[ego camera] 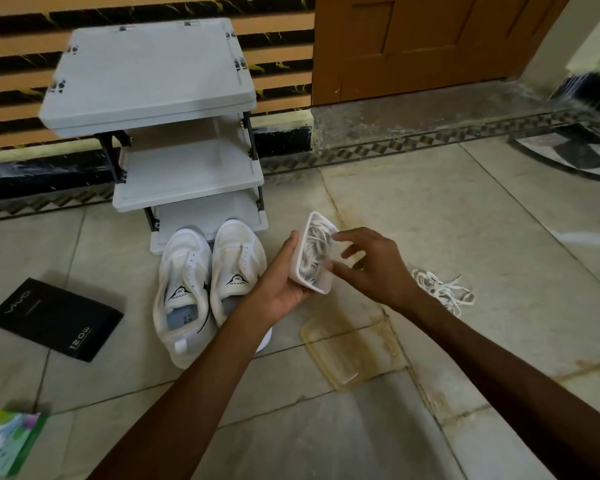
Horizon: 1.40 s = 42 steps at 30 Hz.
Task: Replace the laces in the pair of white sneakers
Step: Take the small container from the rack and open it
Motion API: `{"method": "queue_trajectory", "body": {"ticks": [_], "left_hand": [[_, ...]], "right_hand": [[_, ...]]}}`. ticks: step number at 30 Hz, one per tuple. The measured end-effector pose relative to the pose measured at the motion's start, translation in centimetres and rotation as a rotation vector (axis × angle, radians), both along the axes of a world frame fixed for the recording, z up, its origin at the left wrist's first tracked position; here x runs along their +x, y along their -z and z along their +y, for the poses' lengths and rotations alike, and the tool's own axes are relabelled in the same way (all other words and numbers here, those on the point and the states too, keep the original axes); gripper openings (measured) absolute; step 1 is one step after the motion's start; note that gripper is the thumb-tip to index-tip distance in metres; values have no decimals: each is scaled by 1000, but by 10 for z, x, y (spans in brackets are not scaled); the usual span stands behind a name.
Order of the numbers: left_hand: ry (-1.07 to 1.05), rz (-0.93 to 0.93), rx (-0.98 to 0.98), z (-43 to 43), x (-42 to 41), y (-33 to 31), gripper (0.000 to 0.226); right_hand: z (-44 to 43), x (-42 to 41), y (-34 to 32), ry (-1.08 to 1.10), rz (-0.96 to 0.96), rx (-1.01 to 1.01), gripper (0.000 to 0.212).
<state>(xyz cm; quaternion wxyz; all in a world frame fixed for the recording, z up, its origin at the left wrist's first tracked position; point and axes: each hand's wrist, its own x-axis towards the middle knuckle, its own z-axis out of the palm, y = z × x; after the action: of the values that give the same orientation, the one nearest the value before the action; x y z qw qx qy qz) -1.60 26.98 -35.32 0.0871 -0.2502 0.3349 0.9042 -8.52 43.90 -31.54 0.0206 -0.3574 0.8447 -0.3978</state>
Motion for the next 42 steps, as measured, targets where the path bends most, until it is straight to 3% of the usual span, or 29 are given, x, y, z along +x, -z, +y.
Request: {"method": "queue_trajectory", "body": {"ticks": [3, 12, 18, 20, 24, 28, 32, 37, 40, 42], "left_hand": [[13, -8, 9, 7, 0, 0, 52], [-51, -48, 43, 8, 2, 2, 54], [-41, -60, -173, 13, 1, 5, 50], [-67, -31, -212, 11, 1, 6, 51], [-179, -93, -239, 1, 1, 6, 54], [-239, -134, -258, -1, 4, 8, 53], [-237, -115, -251, 5, 7, 13, 58], [-245, -104, -269, 3, 11, 15, 70], [-197, -92, -294, 5, 9, 12, 58], [-143, -90, -311, 12, 9, 9, 53]], "right_hand": [[-19, 0, 3, -44, -67, 158, 71], [-44, -4, 20, -13, 13, 175, 28], [-43, -13, 23, -39, -110, 222, 19], [-34, -19, 22, 42, -131, 142, 32], [-10, -49, 24, 287, -130, 72, 27], [-9, -73, 38, 390, -121, 219, 25], [-18, -87, 54, 313, -128, 334, 16], [-1, -88, 43, 237, -182, 397, 36], [31, -78, 34, 326, -68, 515, 33], [58, -65, 34, 383, -22, 687, 44]]}}
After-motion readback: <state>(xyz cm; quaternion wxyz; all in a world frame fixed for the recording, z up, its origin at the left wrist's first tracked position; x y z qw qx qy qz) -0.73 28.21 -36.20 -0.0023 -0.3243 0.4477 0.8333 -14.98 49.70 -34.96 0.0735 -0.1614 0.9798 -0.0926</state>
